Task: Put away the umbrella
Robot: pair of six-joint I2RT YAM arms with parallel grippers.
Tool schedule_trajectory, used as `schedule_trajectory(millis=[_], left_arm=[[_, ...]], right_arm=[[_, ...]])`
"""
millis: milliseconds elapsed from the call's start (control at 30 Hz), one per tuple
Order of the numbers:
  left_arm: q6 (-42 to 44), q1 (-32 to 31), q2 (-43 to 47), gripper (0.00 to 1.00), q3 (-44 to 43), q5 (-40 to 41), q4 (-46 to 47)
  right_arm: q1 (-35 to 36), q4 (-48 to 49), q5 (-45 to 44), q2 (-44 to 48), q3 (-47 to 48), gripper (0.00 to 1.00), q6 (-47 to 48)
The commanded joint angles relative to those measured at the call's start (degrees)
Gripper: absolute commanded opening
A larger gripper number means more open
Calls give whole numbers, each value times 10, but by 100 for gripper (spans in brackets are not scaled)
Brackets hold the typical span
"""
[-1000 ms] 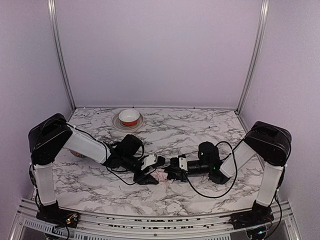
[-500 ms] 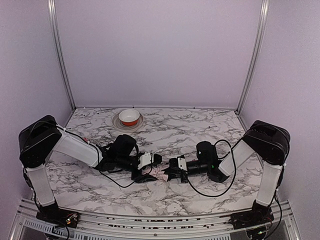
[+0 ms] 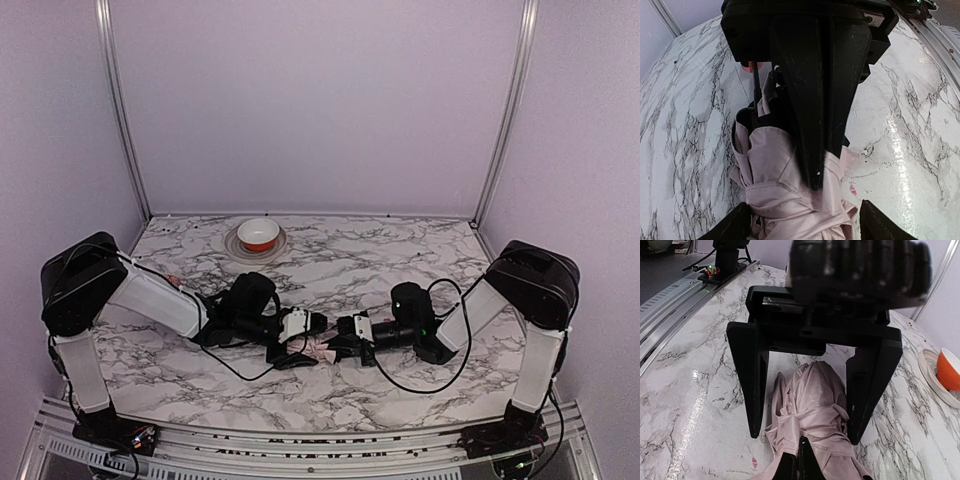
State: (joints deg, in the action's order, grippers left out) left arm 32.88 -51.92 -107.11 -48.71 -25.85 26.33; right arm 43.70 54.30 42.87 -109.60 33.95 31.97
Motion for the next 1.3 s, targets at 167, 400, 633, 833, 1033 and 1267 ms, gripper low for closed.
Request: schedule_trajectory(millis=[167,400,633,833,1033,1267], left_arm=[[61,-16,-50,77,-14,14,23],[68,-19,-42,99,-20,21,24],[41,-24,-60,87,-23,40,25],[26,-23,-71,58,-5,81,24],[18,-16,-75,31,-12,102,-20],[9,-12,-81,4,-20,107,-43]], right_arm=[[-8,-47,-14,-16,9,0,-6],[-9,-57,-8,-18,12,0,-2],[-9,-57,-9,-14,9,0,-5],[-10,-54,-11,-13,8,0,-6],[-12,-55,-17,-3,9,0,-11],[-12,-52,-45,20,6,11,-23]])
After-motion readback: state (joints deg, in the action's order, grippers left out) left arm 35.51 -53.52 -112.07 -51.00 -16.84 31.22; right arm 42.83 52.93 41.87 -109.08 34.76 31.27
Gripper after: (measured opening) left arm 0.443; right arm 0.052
